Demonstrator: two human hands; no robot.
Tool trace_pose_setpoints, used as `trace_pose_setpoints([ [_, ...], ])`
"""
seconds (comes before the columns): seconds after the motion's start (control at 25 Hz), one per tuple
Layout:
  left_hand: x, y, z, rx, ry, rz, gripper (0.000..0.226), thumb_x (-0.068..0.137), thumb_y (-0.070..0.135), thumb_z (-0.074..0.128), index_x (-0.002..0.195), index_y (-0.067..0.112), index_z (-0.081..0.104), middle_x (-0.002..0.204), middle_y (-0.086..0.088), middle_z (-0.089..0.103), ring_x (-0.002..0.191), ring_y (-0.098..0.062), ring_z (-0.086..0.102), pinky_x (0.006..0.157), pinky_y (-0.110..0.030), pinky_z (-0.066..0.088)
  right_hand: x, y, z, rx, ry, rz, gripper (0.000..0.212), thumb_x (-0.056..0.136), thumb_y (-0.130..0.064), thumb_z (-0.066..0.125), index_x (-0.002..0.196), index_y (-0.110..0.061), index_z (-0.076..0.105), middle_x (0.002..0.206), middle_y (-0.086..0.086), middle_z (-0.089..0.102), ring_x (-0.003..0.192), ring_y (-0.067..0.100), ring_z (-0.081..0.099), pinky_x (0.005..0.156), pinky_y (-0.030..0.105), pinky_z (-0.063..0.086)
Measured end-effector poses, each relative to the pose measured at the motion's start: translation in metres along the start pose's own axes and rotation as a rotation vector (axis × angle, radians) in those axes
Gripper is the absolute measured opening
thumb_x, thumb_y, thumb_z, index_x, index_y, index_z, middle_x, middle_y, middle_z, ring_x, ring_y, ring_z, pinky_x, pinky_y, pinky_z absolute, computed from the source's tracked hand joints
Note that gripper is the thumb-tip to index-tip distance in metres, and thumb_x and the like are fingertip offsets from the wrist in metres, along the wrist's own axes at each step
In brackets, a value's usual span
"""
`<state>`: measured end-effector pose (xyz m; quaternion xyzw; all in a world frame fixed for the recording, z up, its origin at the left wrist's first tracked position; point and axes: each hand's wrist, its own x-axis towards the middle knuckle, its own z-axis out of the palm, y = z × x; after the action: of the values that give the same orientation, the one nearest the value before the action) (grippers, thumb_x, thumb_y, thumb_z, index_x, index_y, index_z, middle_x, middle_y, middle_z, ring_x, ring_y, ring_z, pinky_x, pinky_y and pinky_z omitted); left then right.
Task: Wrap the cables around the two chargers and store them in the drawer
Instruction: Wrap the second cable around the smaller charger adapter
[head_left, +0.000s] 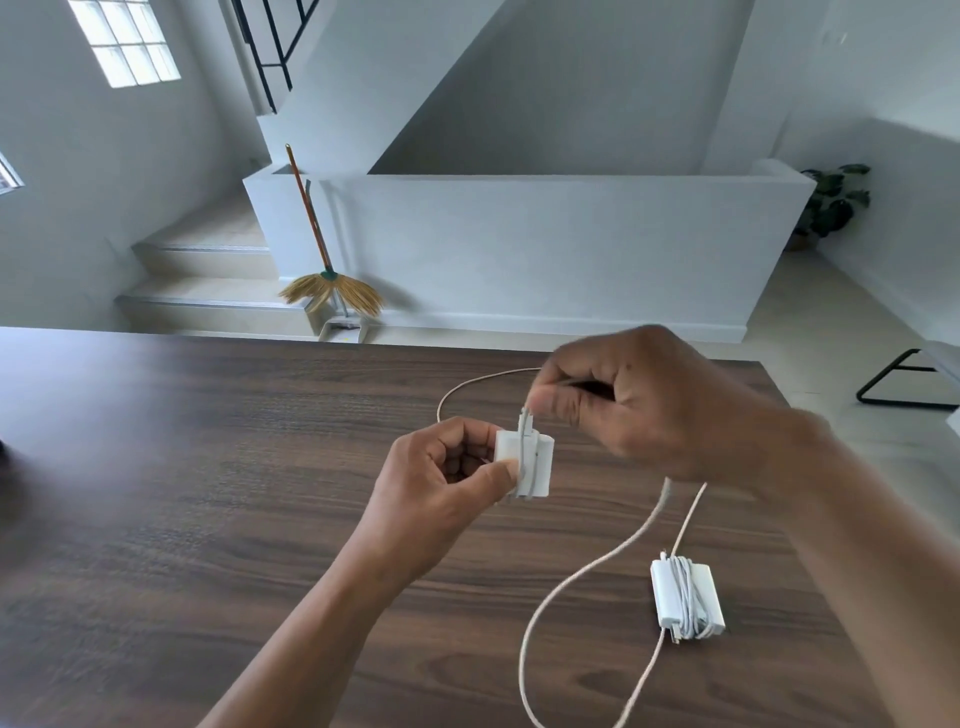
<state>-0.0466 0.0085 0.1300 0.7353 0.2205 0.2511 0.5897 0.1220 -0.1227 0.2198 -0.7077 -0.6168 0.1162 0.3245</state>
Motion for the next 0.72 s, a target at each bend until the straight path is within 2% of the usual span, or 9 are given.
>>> trace_pose_setpoints([
  [0.12, -0.006, 0.01, -0.004, -0.009, -0.053, 0.04, 0.019, 0.081, 0.025, 0.078, 0.098, 0.017, 0.08, 0.093, -0.011, 0.081, 0.077, -0.018, 0.071, 0.073, -0.038, 0.06, 0.023, 0.02, 0.004, 0.082, 0.016, -0.014, 0.012, 0.096, -0.03, 0.072, 0.09, -0.021, 0.079, 0.073, -0.001, 0.075, 0.062, 0.014, 0.064, 0.062, 0.029, 0.053],
  [0.16, -0.007, 0.012, -0.005, -0.02, -0.054, 0.051, 0.02, 0.08, 0.025, 0.078, 0.099, 0.017, 0.08, 0.093, -0.01, 0.081, 0.078, -0.018, 0.071, 0.073, -0.036, 0.059, 0.027, 0.028, 0.008, 0.14, 0.027, -0.009, 0.012, 0.096, -0.027, 0.072, 0.09, -0.019, 0.079, 0.069, 0.004, 0.072, 0.059, 0.015, 0.06, 0.059, 0.029, 0.051],
  [0.24, -0.008, 0.013, -0.008, -0.079, -0.041, 0.048, 0.024, 0.077, 0.026, 0.081, 0.098, 0.015, 0.08, 0.093, -0.009, 0.081, 0.079, -0.017, 0.072, 0.072, -0.032, 0.059, 0.027, 0.04, 0.021, 0.273, 0.042, -0.004, 0.014, 0.097, -0.022, 0.071, 0.089, -0.013, 0.079, 0.061, 0.01, 0.061, 0.051, 0.007, 0.048, 0.052, 0.021, 0.042],
  [0.32, -0.009, 0.011, -0.011, -0.16, -0.043, 0.045, 0.031, 0.071, 0.029, 0.081, 0.098, 0.012, 0.081, 0.093, -0.01, 0.081, 0.081, -0.019, 0.074, 0.071, -0.03, 0.059, 0.021, 0.047, 0.041, 0.372, 0.025, -0.01, 0.017, 0.099, -0.024, 0.067, 0.087, -0.018, 0.078, 0.062, 0.018, 0.058, 0.052, 0.002, 0.043, 0.05, 0.016, 0.038],
  [0.36, -0.01, 0.01, -0.011, -0.2, -0.035, 0.047, 0.034, 0.069, 0.029, 0.081, 0.097, 0.01, 0.08, 0.092, -0.012, 0.081, 0.081, -0.021, 0.074, 0.07, -0.029, 0.059, 0.016, 0.05, 0.052, 0.418, 0.02, -0.009, 0.019, 0.099, -0.028, 0.064, 0.085, -0.024, 0.077, 0.061, 0.015, 0.058, 0.051, 0.001, 0.043, 0.049, 0.016, 0.037],
  [0.44, -0.01, 0.009, -0.014, -0.278, 0.023, 0.044, 0.037, 0.066, 0.028, 0.082, 0.096, 0.006, 0.08, 0.091, -0.015, 0.08, 0.079, -0.023, 0.074, 0.067, -0.03, 0.059, 0.002, 0.052, 0.072, 0.507, 0.025, 0.022, 0.022, 0.097, -0.032, 0.061, 0.08, -0.031, 0.075, 0.056, -0.007, 0.052, 0.047, -0.001, 0.041, 0.047, 0.015, 0.035],
  [0.48, -0.009, 0.008, -0.016, -0.312, 0.063, 0.036, 0.037, 0.066, 0.027, 0.082, 0.095, 0.005, 0.079, 0.091, -0.016, 0.08, 0.077, -0.024, 0.073, 0.067, -0.031, 0.06, -0.006, 0.052, 0.08, 0.523, 0.027, 0.05, 0.021, 0.096, -0.033, 0.061, 0.08, -0.031, 0.075, 0.055, -0.012, 0.05, 0.047, 0.0, 0.04, 0.047, 0.016, 0.034],
  [0.6, -0.005, 0.0, -0.014, -0.372, 0.148, 0.001, 0.04, 0.065, 0.03, 0.083, 0.095, 0.003, 0.078, 0.089, -0.018, 0.079, 0.072, -0.027, 0.07, 0.067, -0.034, 0.058, -0.031, 0.046, 0.099, 0.457, 0.052, 0.079, 0.023, 0.098, -0.036, 0.063, 0.085, -0.022, 0.076, 0.059, -0.012, 0.048, 0.053, 0.007, 0.037, 0.05, 0.024, 0.033],
  [0.72, -0.005, -0.005, -0.005, -0.421, 0.176, -0.021, 0.041, 0.066, 0.03, 0.084, 0.095, 0.001, 0.078, 0.086, -0.017, 0.077, 0.072, -0.026, 0.069, 0.065, -0.034, 0.057, -0.043, 0.036, 0.098, 0.375, 0.084, 0.065, 0.028, 0.1, -0.034, 0.063, 0.084, -0.014, 0.073, 0.06, -0.011, 0.044, 0.054, 0.005, 0.034, 0.052, 0.025, 0.031],
])
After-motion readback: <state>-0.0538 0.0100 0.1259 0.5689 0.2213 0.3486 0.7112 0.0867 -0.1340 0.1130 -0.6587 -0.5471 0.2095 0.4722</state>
